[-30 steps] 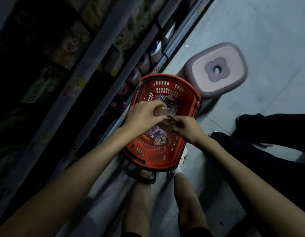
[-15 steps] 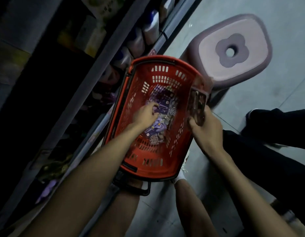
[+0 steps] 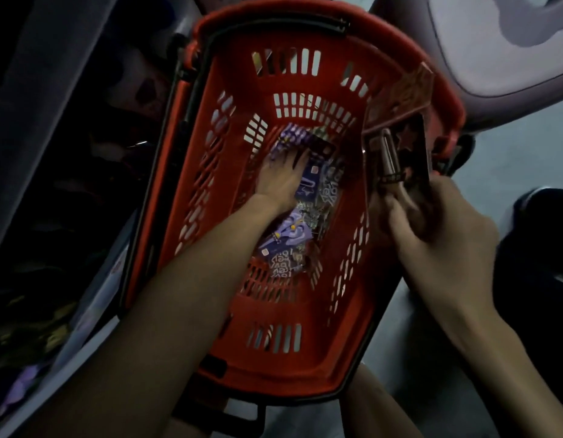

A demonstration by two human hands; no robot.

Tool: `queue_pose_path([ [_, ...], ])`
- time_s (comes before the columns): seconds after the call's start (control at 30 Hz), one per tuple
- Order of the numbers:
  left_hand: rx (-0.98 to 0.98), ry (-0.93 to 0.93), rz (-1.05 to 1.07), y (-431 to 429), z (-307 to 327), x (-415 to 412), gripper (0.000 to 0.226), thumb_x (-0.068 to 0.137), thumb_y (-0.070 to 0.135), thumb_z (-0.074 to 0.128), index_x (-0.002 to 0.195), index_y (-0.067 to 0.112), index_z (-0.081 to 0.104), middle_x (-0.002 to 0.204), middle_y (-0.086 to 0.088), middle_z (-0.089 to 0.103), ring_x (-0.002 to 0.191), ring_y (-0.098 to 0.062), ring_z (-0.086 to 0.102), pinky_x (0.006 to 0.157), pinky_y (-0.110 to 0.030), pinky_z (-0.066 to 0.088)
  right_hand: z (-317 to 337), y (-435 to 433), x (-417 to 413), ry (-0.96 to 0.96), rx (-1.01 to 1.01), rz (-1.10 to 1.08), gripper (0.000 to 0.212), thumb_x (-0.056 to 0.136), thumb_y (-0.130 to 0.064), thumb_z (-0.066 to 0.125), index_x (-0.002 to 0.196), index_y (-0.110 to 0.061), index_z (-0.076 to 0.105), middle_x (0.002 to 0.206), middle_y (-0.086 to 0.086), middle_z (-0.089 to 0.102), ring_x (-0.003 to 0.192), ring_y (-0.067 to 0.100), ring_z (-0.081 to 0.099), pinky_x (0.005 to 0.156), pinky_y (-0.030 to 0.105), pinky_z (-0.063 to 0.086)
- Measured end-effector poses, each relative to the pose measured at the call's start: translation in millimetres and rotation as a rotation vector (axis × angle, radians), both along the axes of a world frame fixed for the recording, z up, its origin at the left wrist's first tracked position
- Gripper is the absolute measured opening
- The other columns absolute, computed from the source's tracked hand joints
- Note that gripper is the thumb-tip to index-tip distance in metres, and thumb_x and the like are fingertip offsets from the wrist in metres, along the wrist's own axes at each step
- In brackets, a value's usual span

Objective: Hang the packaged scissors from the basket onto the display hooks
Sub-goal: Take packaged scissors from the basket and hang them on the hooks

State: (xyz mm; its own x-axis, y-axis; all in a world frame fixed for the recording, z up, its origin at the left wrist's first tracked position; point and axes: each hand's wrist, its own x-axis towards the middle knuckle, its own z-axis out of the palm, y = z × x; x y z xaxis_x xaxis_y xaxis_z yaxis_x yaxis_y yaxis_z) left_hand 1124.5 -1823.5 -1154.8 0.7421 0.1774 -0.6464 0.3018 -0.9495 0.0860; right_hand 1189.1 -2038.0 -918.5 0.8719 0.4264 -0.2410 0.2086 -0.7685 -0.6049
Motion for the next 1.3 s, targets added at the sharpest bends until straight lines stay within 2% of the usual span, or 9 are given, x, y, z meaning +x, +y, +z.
queue_pose_path([
  [0.27, 0.015, -0.090, -0.032, -5, 23, -17, 0.078, 0.085, 0.041, 0.070, 0.148, 0.013, 0.035, 0.135, -0.012, 0.050, 0.120, -0.033, 0.054, 0.093, -0.046, 0.045, -1, 4, 1, 0.038, -0.018, -0.031, 0.019, 0.091, -0.029, 0.067, 0.108, -0.022, 0.061, 0.088, 0.002, 0.069, 0.083, 0.028, 0.065, 0.069, 0.046, 0.051],
  [0.43, -0.288, -0.117, 0.406, -11, 73, -28, 0.045, 0.097, 0.019, 0.050, 0.142, 0.016, 0.048, 0.139, -0.013, 0.053, 0.121, -0.036, 0.055, 0.086, -0.043, 0.049, 18, 4, 3, 0.218, 0.022, -0.152, 0.017, 0.087, -0.031, 0.072, 0.100, -0.024, 0.064, 0.083, -0.011, 0.069, 0.077, 0.006, 0.065, 0.070, 0.038, 0.053],
  [0.53, -0.461, -0.195, 0.719, -19, 145, -21, 0.019, 0.102, 0.018, 0.045, 0.110, 0.018, 0.061, 0.107, -0.014, 0.067, 0.093, -0.029, 0.065, 0.076, -0.036, 0.046, 43, 4, 3, 0.408, 0.172, -0.258, 0.017, 0.086, -0.023, 0.074, 0.102, -0.022, 0.068, 0.090, -0.008, 0.074, 0.084, 0.008, 0.070, 0.075, 0.039, 0.058],
  [0.6, -0.575, -0.173, 0.942, -25, 205, -13, 0.023, 0.105, 0.023, 0.043, 0.085, 0.022, 0.056, 0.077, -0.008, 0.059, 0.066, -0.019, 0.057, 0.066, -0.031, 0.042, 67, 5, 3, 0.496, 0.229, -0.296, 0.018, 0.087, -0.010, 0.075, 0.104, -0.011, 0.070, 0.092, -0.002, 0.077, 0.085, 0.012, 0.073, 0.078, 0.040, 0.059],
  [0.77, -1.031, -0.145, 1.341, -28, 348, -4, 0.024, 0.083, 0.020, 0.047, 0.100, 0.010, 0.061, 0.088, -0.019, 0.064, 0.075, -0.027, 0.069, 0.080, -0.044, 0.053, 158, 13, 3, 0.552, 0.336, -0.411, 0.028, 0.072, -0.011, 0.076, 0.095, -0.007, 0.061, 0.088, 0.016, 0.070, 0.075, 0.021, 0.063, 0.072, 0.050, 0.056],
  [0.9, -1.156, -0.218, 1.435, -26, 466, -3, 0.013, 0.081, 0.013, 0.052, 0.079, 0.004, 0.061, 0.077, -0.006, 0.068, 0.077, -0.023, 0.065, 0.079, -0.038, 0.049, 258, 15, 11, 0.549, 0.453, -0.410, 0.030, 0.077, 0.002, 0.076, 0.101, -0.012, 0.064, 0.095, 0.003, 0.074, 0.081, 0.010, 0.066, 0.075, 0.031, 0.055],
  [1.03, -1.333, -0.325, 1.407, -27, 586, 2, 0.025, 0.076, 0.030, 0.059, 0.076, 0.014, 0.078, 0.077, -0.011, 0.066, 0.079, -0.027, 0.064, 0.085, -0.039, 0.049, 359, 10, 20, 0.514, 0.486, -0.337, 0.049, 0.074, 0.012, 0.079, 0.110, -0.018, 0.062, 0.100, -0.003, 0.074, 0.083, 0.001, 0.069, 0.074, 0.015, 0.052],
  [1.13, -1.429, -0.348, 1.388, -28, 661, 8, 0.065, 0.081, 0.063, 0.059, 0.115, 0.008, 0.069, 0.077, -0.009, 0.063, 0.069, -0.022, 0.063, 0.075, -0.037, 0.052, 425, 7, 25, 0.467, 0.509, -0.335, 0.053, 0.072, 0.012, 0.081, 0.112, -0.015, 0.060, 0.098, -0.004, 0.073, 0.081, -0.004, 0.068, 0.071, 0.012, 0.051],
  [1.3, -1.536, -0.378, 1.309, -27, 739, 4, 0.099, 0.086, 0.085, 0.039, 0.134, 0.001, 0.058, 0.087, -0.019, 0.059, 0.077, -0.029, 0.059, 0.078, -0.038, 0.049, 513, -4, 18, 0.374, 0.595, -0.411, 0.052, 0.070, 0.011, 0.077, 0.103, -0.024, 0.058, 0.097, -0.003, 0.071, 0.083, 0.004, 0.068, 0.066, 0.015, 0.051],
])
